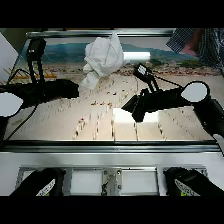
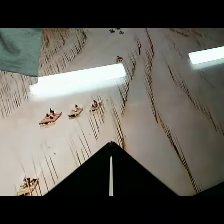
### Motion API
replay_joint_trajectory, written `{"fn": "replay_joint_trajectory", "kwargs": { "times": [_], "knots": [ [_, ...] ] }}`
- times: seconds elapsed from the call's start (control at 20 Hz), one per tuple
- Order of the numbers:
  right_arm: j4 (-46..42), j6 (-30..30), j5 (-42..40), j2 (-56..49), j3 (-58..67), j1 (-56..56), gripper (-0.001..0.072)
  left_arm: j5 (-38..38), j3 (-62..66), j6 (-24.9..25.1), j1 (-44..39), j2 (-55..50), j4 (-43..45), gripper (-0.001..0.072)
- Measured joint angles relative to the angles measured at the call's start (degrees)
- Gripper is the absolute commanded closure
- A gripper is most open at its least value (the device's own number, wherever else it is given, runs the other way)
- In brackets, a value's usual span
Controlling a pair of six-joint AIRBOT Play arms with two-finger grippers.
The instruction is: Fold the clothes and pants, and hang the long-sleeved shirts on hangers.
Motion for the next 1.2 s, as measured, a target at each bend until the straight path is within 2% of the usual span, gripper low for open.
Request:
{"fn": "replay_joint_trajectory", "kwargs": {
  "times": [0.6, 0.65, 0.7, 0.75, 0.8, 0.95, 1.2],
  "knots": [
    [0.0, 0.0, 0.0, 0.0, 0.0, 0.0, 0.0686, 2.3, 0.0, 0.0, 0.0, 0.0, -0.1, 0.0695],
    [0.0, 0.0, 0.0, 0.0, 0.0, 0.0, 0.0686, 2.8, 0.0, 0.0, -0.1, 0.0, -0.4, 0.06],
    [0.0, 0.0, 0.0, 0.0, 0.0, 0.0, 0.0686, 3.6, 0.0, 0.1, -0.2, -0.1, -0.6, 0.0215],
    [0.0, 0.0, 0.0, 0.0, 0.0, 0.0, 0.0686, 4.6, 0.0, 0.2, -0.2, -0.3, -0.8, -0.0013],
    [0.0, 0.0, 0.0, 0.0, 0.0, 0.0, 0.0686, 6.1, 0.0, 0.6, 0.0, -0.7, -0.9, 0.0031],
    [0.0, 0.0, 0.0, 0.0, 0.0, 0.0, 0.0686, 10.3, 1.4, 1.0, 2.2, -4.9, -1.0, 0.003],
    [0.0, 0.0, 0.0, 0.0, 0.0, 0.0, 0.0686, 12.4, 10.0, 1.2, 8.8, -23.2, -0.9, 0.003]
  ]
}}
